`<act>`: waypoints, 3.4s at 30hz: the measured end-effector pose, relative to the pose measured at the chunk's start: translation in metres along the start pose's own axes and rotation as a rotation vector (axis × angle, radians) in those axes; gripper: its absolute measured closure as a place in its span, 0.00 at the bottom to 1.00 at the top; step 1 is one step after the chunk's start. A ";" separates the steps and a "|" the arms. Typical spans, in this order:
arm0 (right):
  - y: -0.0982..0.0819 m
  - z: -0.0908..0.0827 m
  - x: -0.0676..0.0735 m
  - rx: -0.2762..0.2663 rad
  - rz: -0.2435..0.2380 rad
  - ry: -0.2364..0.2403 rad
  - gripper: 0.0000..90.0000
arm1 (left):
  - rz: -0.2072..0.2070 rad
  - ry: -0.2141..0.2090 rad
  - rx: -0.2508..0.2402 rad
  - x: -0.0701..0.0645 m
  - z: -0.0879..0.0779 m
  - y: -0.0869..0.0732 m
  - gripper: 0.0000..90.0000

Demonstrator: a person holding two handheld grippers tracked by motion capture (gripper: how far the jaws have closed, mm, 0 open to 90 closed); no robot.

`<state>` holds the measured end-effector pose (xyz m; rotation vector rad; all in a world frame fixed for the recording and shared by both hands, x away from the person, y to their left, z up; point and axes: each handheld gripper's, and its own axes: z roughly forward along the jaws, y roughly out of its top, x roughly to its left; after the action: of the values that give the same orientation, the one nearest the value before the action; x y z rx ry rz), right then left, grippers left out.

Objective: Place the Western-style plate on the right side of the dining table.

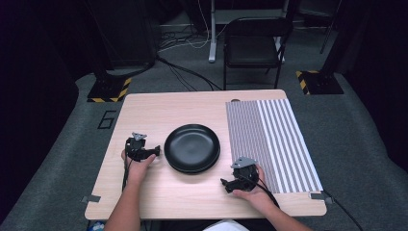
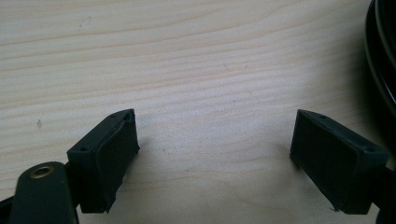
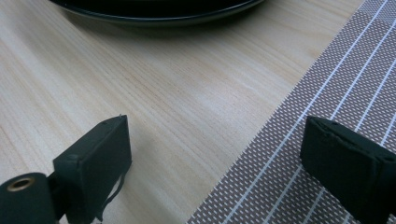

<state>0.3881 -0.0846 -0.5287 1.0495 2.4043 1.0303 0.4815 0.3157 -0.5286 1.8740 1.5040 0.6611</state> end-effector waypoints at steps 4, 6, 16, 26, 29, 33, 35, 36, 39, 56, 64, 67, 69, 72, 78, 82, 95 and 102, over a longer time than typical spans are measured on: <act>0.000 0.000 0.000 -0.002 0.006 -0.001 0.09 | 0.001 0.001 -0.001 0.000 0.000 0.000 0.16; 0.000 0.000 0.000 -0.001 0.006 -0.004 0.09 | 0.001 0.001 0.000 0.000 0.000 0.000 0.16; 0.000 -0.001 0.001 -0.015 0.019 -0.025 0.15 | -0.003 0.002 0.000 0.000 -0.001 0.000 0.17; 0.000 -0.001 0.002 -0.016 0.020 -0.028 0.16 | -0.007 0.006 0.000 -0.001 -0.001 -0.001 0.17; 0.000 0.000 0.001 -0.016 0.019 -0.028 0.16 | -0.007 0.008 0.000 -0.001 -0.001 -0.001 0.17; 0.000 -0.001 0.002 -0.020 0.026 -0.033 0.18 | -0.015 0.018 -0.008 -0.001 -0.001 0.000 0.20; 0.000 -0.001 0.002 -0.022 0.023 -0.034 0.18 | -0.016 0.018 -0.006 0.000 -0.001 0.000 0.21; 0.000 -0.001 0.001 -0.023 0.021 -0.030 0.19 | -0.020 0.024 -0.010 0.000 -0.001 0.000 0.23; 0.000 -0.002 0.000 -0.027 0.023 -0.034 0.24 | -0.021 0.027 -0.012 -0.001 -0.002 0.000 0.25; 0.007 -0.019 0.001 -0.044 0.020 -0.040 0.45 | -0.051 -0.015 -0.018 0.000 -0.019 0.006 0.49; 0.013 -0.018 -0.003 0.013 0.021 -0.015 0.48 | -0.024 -0.043 -0.018 -0.006 -0.026 0.010 0.49; 0.015 -0.017 -0.003 0.007 0.021 -0.020 0.48 | -0.032 -0.048 -0.019 -0.006 -0.027 0.010 0.50; 0.016 -0.017 -0.002 0.007 0.028 -0.023 0.48 | -0.033 -0.046 -0.020 -0.007 -0.027 0.011 0.50; 0.019 -0.017 -0.004 -0.003 0.030 -0.019 0.49 | -0.027 -0.048 -0.021 -0.009 -0.030 0.012 0.50; 0.026 -0.014 -0.005 -0.008 0.036 -0.008 0.52 | -0.027 -0.080 -0.033 -0.013 -0.032 0.015 0.50; 0.031 -0.013 -0.007 -0.016 0.040 0.005 0.54 | -0.012 -0.097 -0.042 -0.018 -0.033 0.017 0.50; 0.047 -0.014 -0.015 -0.046 0.083 -0.014 0.54 | -0.008 -0.125 -0.063 -0.023 -0.040 0.022 0.53; 0.057 -0.009 -0.018 -0.058 0.081 -0.025 0.55 | -0.008 -0.171 -0.045 -0.028 -0.043 0.025 0.54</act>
<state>0.4240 -0.0752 -0.4807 1.1406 2.3153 1.1003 0.4610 0.2915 -0.4810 1.8399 1.3758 0.5124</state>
